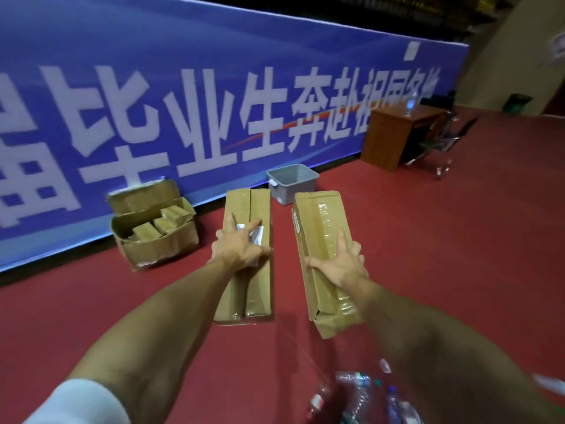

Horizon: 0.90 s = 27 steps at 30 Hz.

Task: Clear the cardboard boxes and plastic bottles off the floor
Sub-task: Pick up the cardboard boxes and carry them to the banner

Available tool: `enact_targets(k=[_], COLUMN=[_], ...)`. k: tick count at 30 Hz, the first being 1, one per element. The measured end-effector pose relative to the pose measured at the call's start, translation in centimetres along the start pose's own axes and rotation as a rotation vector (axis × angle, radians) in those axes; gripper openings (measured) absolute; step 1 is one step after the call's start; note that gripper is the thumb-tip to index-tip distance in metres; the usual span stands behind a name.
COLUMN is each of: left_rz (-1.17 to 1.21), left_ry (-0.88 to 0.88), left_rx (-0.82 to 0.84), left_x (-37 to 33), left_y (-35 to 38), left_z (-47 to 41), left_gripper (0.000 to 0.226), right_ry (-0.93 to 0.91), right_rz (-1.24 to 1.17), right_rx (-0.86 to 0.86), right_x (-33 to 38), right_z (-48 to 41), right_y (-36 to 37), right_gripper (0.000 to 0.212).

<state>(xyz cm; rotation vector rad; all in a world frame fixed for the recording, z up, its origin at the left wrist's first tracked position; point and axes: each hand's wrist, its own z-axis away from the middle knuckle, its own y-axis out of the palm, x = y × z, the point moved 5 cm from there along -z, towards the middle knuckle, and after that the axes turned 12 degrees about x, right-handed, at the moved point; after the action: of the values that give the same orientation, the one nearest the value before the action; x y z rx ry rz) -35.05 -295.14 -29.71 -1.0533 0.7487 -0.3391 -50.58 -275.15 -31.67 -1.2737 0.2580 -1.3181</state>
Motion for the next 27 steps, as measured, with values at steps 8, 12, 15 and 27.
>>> enact_targets(k=[8, 12, 15, 27], left_rz=[0.027, 0.016, 0.023, 0.104], left_ry=[-0.173, -0.232, -0.283, -0.461], left_rx=[-0.069, -0.069, -0.080, -0.173], left_x=[11.7, 14.5, 16.1, 23.5], left_y=[-6.2, -7.7, -9.4, -19.4], left_z=[-5.5, -10.1, -14.5, -29.6], left_gripper=[0.086, 0.085, 0.085, 0.089], right_ry=[-0.139, -0.177, -0.233, -0.392], right_rz=[0.059, 0.072, 0.085, 0.144], right_rx=[0.102, 0.156, 0.198, 0.331], right_x=[13.7, 18.5, 22.6, 40.0], right_z=[-8.1, -14.3, -19.6, -36.1], right_y=[5.5, 6.9, 7.5, 9.4], right_gripper=[0.126, 0.125, 0.125, 0.125])
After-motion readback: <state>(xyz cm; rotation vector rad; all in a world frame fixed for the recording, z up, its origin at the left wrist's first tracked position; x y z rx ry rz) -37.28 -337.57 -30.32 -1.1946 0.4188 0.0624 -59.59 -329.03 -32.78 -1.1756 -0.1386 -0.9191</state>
